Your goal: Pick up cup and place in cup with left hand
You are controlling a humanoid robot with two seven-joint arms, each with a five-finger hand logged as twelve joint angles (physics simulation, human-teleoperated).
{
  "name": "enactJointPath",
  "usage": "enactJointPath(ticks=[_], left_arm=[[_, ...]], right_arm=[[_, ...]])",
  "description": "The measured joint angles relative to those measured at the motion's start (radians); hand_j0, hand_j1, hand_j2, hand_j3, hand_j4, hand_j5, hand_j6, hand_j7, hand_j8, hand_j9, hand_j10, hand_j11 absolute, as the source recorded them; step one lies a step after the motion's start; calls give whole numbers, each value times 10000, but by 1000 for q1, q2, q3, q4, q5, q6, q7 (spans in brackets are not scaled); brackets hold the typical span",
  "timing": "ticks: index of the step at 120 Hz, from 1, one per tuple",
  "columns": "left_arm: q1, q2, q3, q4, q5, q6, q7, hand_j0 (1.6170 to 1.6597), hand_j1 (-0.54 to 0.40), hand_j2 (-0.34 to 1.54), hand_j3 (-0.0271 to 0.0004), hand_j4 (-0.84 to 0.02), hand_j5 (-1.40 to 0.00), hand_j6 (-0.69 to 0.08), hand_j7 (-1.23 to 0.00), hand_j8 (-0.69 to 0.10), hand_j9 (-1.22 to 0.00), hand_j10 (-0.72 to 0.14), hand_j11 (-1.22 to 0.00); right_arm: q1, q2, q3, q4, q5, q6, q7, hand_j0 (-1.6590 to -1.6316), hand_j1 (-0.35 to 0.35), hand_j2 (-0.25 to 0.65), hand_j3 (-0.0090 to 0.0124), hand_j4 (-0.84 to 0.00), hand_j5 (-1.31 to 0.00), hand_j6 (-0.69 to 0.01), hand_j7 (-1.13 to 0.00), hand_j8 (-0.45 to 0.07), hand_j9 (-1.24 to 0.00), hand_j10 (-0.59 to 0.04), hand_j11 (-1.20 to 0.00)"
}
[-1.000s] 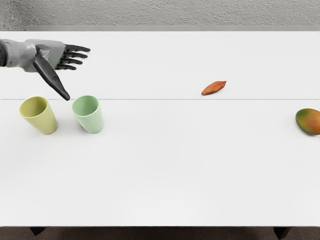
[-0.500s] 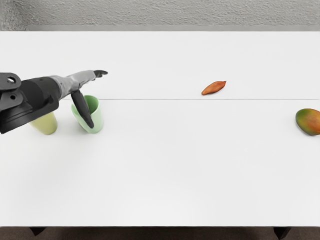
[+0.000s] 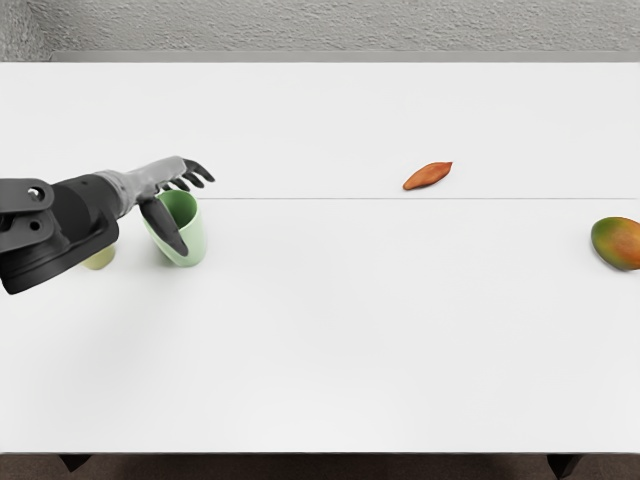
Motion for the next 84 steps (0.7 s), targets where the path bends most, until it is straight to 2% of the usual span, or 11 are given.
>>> enactJointPath(ticks=[37, 58, 84], left_arm=[[0, 1, 1, -5, 3, -1, 2, 16580, -999, 810, 0, -3889, -4833, -3900, -4830, -3800, -4893, -3726, -4916], [-8, 2, 1, -6, 1, -2, 2, 16571, -1019, 831, 0, -4161, -5271, -4170, -5267, -3708, -5331, -3558, -5352], [-59, 33, 0, -36, -2, -15, 2, 16568, -1094, 820, 0, -4201, -5586, -4205, -5581, -3584, -5540, -3455, -5560]], right_arm=[[0, 0, 0, 0, 0, 0, 0, -16581, -3491, 0, 0, -4, -1, -6, 0, -4, -1, -3, 0], [0, 0, 0, 0, 0, 0, 0, -16581, -3491, 1, 0, -4, -1, -5, 0, -4, 0, -2, 0], [0, 0, 0, 0, 0, 0, 0, -16581, -3491, 1, 0, -3, -1, -5, 0, -3, 0, -2, 0]])
